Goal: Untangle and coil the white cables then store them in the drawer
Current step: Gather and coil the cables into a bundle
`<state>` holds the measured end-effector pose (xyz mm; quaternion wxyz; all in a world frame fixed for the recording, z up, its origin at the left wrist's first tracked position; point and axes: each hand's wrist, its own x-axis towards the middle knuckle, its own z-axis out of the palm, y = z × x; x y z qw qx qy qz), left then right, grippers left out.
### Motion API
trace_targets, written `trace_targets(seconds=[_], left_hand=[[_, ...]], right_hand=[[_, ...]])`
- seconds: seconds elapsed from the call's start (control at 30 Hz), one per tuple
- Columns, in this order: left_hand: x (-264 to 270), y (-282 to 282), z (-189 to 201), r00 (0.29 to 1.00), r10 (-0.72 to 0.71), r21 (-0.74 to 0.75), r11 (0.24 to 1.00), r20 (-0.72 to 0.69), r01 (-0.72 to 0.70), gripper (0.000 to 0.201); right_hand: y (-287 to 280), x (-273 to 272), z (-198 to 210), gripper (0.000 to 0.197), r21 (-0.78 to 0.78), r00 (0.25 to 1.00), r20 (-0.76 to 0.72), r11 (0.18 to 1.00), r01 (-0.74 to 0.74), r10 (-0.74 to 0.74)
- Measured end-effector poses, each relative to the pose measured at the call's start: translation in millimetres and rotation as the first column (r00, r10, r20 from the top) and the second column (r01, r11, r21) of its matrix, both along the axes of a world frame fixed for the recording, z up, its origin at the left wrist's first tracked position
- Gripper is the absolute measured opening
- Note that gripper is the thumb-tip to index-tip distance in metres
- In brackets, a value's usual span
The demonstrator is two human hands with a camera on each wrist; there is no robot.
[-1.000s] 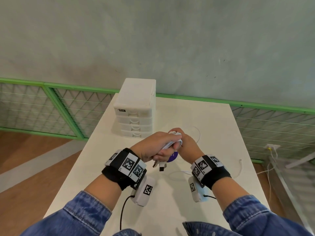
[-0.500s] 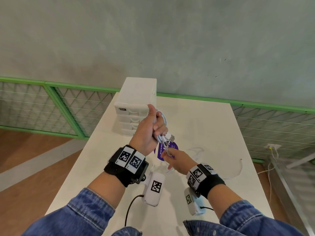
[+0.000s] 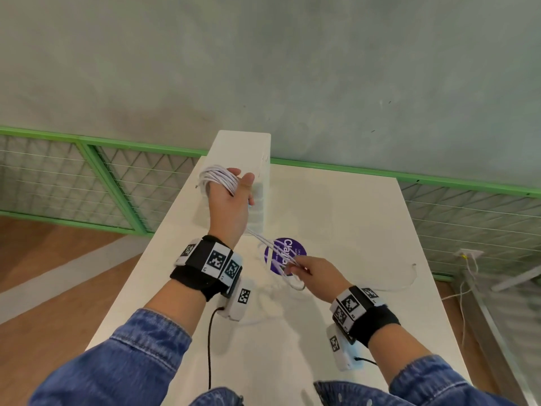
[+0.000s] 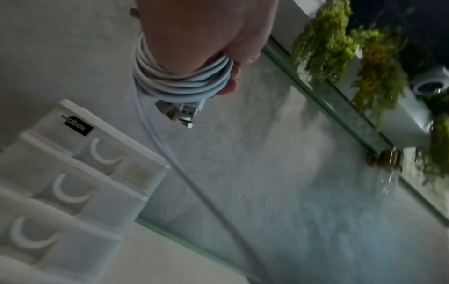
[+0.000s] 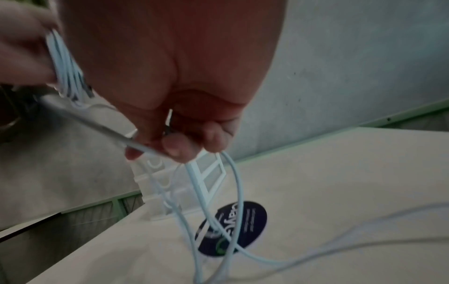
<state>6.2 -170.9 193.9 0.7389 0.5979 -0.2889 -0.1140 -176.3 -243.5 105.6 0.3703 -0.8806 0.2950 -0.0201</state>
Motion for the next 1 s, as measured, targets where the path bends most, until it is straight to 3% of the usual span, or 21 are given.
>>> trace_targets(seconds=[0.13, 0.2, 0.27, 0.33, 0.43, 0.53, 0.67, 0.77, 0.9, 1.0], left_hand=[[8, -3, -10, 0.984, 0.035, 0.149, 0.987, 0.176, -0.062, 0.027], [10, -4, -17, 0.956, -0.075, 0.317, 0.948, 0.285, -0.02, 0.03], [10, -3, -25, 0.897, -0.264, 0.558, 0.83, 0.354, 0.024, 0.04], [8, -3, -33, 0.85, -0.431, 0.7, 0.706, 0.302, 0.109, 0.048], [-5, 1, -37, 0.801, -0.583, 0.75, 0.587, 0.133, 0.303, 0.037], [-19, 5, -40, 0.717, -0.693, 0.824, 0.446, 0.07, 0.351, 0.05], [-24, 8, -38, 0.682, -0.73, 0.81, 0.375, -0.042, 0.452, 0.062], [-28, 11, -26, 0.673, -0.719, 0.73, 0.366, -0.173, 0.578, 0.047], [-33, 16, -11, 0.617, -0.729, 0.64, 0.327, -0.297, 0.695, 0.038], [-35, 21, 1, 0.583, -0.744, 0.525, 0.37, -0.325, 0.766, 0.027]], right_hand=[[0, -1, 12, 0.023, -0.118, 0.986, 0.156, 0.992, -0.047, 0.065], [2, 1, 17, 0.016, -0.153, 0.967, 0.241, 0.987, -0.044, 0.08], [0, 2, 22, 0.017, -0.194, 0.944, 0.32, 0.981, -0.014, 0.076], [-5, 0, 27, 0.019, -0.212, 0.927, 0.372, 0.977, 0.032, 0.05], [-16, -3, 31, 0.017, -0.23, 0.931, 0.365, 0.97, 0.084, 0.006], [-23, -4, 35, 0.018, -0.232, 0.93, 0.366, 0.968, 0.1, -0.008], [-27, -6, 42, 0.02, -0.324, 0.923, 0.386, 0.937, 0.128, 0.007], [-31, -7, 41, 0.022, -0.374, 0.926, 0.376, 0.916, 0.143, 0.009], [-40, -5, 33, 0.016, -0.325, 0.942, 0.328, 0.928, 0.179, -0.067], [-50, -6, 24, 0.015, -0.244, 0.959, 0.244, 0.948, 0.204, -0.143]])
